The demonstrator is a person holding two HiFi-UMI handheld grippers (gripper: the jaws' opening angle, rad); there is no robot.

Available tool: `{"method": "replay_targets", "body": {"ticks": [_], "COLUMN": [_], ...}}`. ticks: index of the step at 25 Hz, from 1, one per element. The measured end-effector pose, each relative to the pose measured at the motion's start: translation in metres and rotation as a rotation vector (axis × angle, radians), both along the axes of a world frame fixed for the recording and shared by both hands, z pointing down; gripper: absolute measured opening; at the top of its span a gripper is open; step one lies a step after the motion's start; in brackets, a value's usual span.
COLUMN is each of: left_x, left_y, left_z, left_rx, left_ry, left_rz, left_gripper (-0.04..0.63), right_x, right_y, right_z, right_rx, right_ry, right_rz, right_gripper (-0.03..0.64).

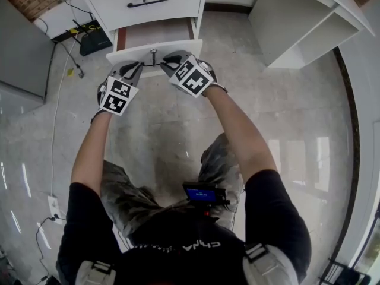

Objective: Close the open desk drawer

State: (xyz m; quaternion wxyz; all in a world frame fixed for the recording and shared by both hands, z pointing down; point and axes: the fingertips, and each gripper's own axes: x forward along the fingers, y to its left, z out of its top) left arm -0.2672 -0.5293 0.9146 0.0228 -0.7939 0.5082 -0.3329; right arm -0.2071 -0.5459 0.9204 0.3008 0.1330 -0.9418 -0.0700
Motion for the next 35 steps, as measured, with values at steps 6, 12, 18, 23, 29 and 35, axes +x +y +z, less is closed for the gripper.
{"method": "replay_targets", "body": {"ticks": [6, 12, 18, 23, 29, 35], "left_x": [-0.007, -0.015, -0.022, -0.026, -0.034, -0.038], "left_y": [-0.019, -0.044, -0.061, -0.075, -0.092, -0.101], "left_z": [0.002, 0.000, 0.001, 0.002, 0.003, 0.004], "left_rx": [-0.012, -0.009, -0.018, -0.038, -0.061, -0.078], "left_ry": [-0.010, 0.001, -0.001, 0.030, 0.026, 0.026], "left_rz": [-0.008, -0.037, -0.046, -0.067, -0.099, -0.120], "left_gripper": [0.040, 0.038, 0.037, 0.037, 0.037, 0.037], "right_x": [-0.006, -0.014, -0.021, -0.026, -0.031, -0.037], "right_y": [-0.020, -0.043, -0.060, -0.078, -0.091, -0.103], "right_z": [0.000, 0.001, 0.002, -0.001, 0.000, 0.001], "right_rx": [-0.013, -0.016, -0.027, -0.031, -0.058, -0.058], "right_ry": [-0.007, -0.003, 0.001, 0.001, 0.001, -0.005], "right_rz": [0.008, 0.025, 0.037, 0.054, 0.080, 0.099], "right_gripper": [0.055, 0.055, 0.055, 0.055, 0.055, 0.055]}}
